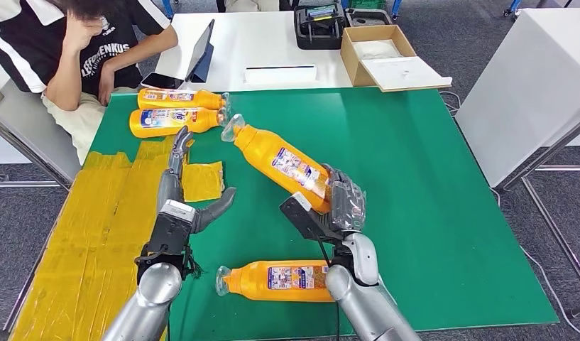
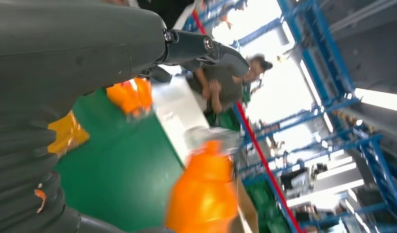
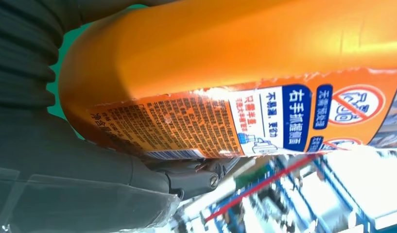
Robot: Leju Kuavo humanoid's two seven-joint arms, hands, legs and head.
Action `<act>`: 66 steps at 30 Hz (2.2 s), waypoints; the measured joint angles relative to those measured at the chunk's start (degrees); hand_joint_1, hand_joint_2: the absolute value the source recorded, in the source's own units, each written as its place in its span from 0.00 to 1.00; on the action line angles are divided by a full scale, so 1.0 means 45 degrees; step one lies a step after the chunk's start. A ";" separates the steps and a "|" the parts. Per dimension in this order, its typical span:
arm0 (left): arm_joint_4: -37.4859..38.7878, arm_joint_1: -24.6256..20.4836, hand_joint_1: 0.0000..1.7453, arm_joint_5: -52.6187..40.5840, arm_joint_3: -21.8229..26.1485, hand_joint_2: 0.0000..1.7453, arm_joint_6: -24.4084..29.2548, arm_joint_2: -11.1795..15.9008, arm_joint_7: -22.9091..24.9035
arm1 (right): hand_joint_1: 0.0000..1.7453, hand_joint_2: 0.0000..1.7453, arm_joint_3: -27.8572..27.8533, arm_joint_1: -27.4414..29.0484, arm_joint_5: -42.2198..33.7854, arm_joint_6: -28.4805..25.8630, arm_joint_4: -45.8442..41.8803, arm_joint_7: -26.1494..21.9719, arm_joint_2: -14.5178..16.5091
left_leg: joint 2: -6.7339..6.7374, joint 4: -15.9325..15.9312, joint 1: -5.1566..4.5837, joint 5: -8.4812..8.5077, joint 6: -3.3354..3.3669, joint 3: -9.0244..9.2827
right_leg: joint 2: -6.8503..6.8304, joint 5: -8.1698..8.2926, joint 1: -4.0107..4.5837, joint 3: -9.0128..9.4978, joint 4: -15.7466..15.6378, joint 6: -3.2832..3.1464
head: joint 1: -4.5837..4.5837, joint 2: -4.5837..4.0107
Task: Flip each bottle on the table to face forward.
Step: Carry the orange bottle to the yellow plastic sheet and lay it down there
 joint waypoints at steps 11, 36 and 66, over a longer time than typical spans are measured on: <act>-0.0807 0.0521 0.00 0.3995 0.0027 1.00 -0.2458 0.0454 0.0990 | 1.00 1.00 -0.0520 0.0124 -0.1023 -0.1090 -0.0264 -0.1972 0.0679 | 0.0002 -0.0002 0.0003 0.0000 -0.0002 -0.0009 | 0.0001 -0.0002 0.0003 -0.0015 0.0000 -0.0002 | -0.0002 0.0000; 0.1915 -0.2028 0.00 0.8577 -0.1507 1.00 -0.4634 -0.0379 0.2080 | 1.00 1.00 -0.1849 0.0835 0.1609 -0.1486 -0.0801 -0.5639 0.1811 | 0.0008 0.0001 0.0003 0.0002 -0.0001 -0.0021 | 0.0006 0.0007 0.0003 -0.0039 -0.0001 -0.0008 | -0.0001 0.0000; 0.1130 -0.1785 0.00 1.0123 -0.0567 1.00 -0.4164 -0.0406 0.1589 | 1.00 1.00 0.0374 -0.0615 0.0157 -0.1486 0.1458 -0.4124 0.2192 | 0.0013 0.0001 0.0004 0.0006 -0.0005 -0.0036 | 0.0010 0.0008 0.0004 -0.0052 0.0002 -0.0009 | 0.0000 0.0000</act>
